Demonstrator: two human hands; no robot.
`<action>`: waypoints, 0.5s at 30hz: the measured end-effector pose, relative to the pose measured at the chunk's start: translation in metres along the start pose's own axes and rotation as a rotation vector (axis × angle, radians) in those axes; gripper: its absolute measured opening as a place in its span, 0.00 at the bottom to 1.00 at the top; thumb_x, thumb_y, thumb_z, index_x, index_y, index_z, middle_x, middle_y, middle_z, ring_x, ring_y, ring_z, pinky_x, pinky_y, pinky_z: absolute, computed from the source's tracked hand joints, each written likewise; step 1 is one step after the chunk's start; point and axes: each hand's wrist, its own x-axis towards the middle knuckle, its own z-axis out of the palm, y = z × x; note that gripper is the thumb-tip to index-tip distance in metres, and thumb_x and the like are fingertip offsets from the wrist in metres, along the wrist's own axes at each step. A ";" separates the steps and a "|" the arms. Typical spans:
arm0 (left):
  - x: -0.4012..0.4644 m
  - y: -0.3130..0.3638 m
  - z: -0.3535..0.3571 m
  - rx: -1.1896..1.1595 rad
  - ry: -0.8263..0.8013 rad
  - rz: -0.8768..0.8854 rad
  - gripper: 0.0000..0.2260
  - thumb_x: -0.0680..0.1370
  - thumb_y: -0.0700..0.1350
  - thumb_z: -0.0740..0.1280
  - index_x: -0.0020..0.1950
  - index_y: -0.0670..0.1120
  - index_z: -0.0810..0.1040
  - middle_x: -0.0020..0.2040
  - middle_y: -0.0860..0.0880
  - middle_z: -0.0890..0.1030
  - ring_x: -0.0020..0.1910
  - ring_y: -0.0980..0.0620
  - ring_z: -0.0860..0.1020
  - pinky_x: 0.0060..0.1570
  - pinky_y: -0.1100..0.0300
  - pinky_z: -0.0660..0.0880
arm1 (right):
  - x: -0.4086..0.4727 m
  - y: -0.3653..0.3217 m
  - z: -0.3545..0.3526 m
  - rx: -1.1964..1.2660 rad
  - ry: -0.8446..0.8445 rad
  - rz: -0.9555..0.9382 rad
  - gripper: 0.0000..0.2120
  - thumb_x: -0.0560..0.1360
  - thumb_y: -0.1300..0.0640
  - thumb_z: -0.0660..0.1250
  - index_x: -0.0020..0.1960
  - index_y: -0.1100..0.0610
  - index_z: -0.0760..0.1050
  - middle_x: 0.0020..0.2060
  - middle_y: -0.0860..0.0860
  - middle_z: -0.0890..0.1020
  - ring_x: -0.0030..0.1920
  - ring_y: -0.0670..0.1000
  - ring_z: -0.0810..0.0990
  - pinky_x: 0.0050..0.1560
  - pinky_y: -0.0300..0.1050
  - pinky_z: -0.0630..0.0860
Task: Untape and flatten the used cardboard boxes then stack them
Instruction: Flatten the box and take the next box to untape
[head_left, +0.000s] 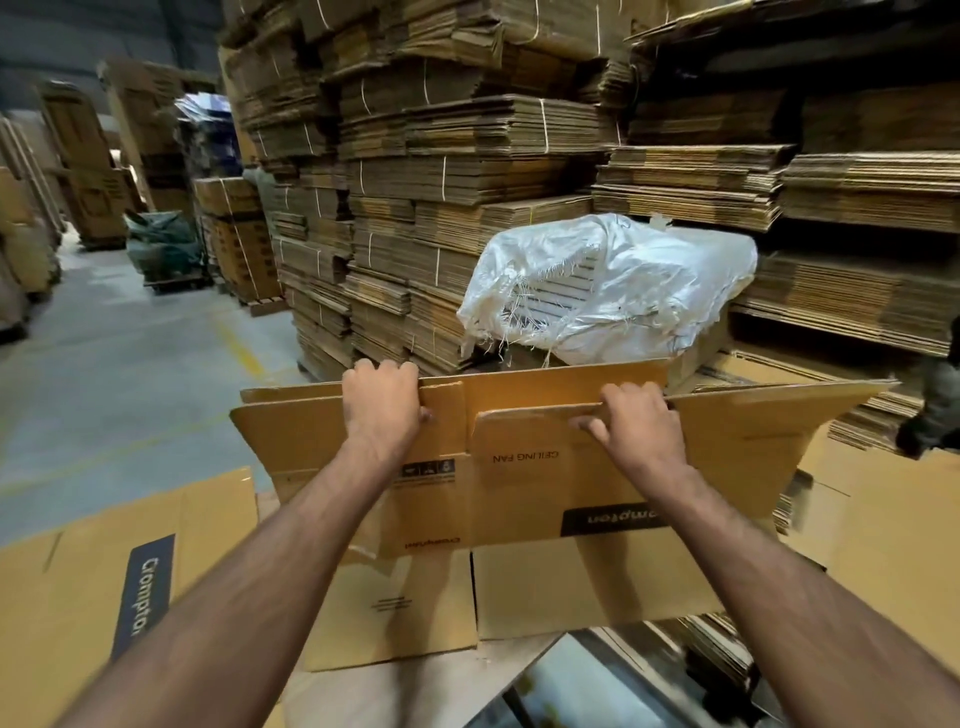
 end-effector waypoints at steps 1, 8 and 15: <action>-0.001 0.003 -0.002 0.032 0.018 0.002 0.21 0.74 0.64 0.68 0.58 0.52 0.77 0.56 0.49 0.80 0.57 0.46 0.73 0.54 0.51 0.70 | 0.002 0.000 -0.002 0.018 -0.006 0.014 0.24 0.73 0.35 0.67 0.53 0.55 0.72 0.50 0.53 0.79 0.57 0.57 0.71 0.53 0.62 0.76; -0.004 0.004 0.000 -0.255 0.020 0.039 0.16 0.75 0.63 0.67 0.54 0.53 0.74 0.55 0.52 0.80 0.59 0.47 0.72 0.61 0.47 0.65 | 0.018 0.006 -0.002 0.079 0.049 0.093 0.39 0.67 0.35 0.72 0.70 0.50 0.61 0.57 0.59 0.73 0.59 0.59 0.70 0.52 0.66 0.78; -0.008 0.004 0.005 -0.445 0.172 -0.029 0.17 0.68 0.63 0.73 0.40 0.53 0.71 0.40 0.57 0.76 0.47 0.51 0.73 0.55 0.49 0.65 | 0.030 0.002 0.006 -0.097 0.057 0.111 0.29 0.74 0.36 0.66 0.68 0.52 0.67 0.71 0.60 0.58 0.74 0.62 0.52 0.64 0.74 0.63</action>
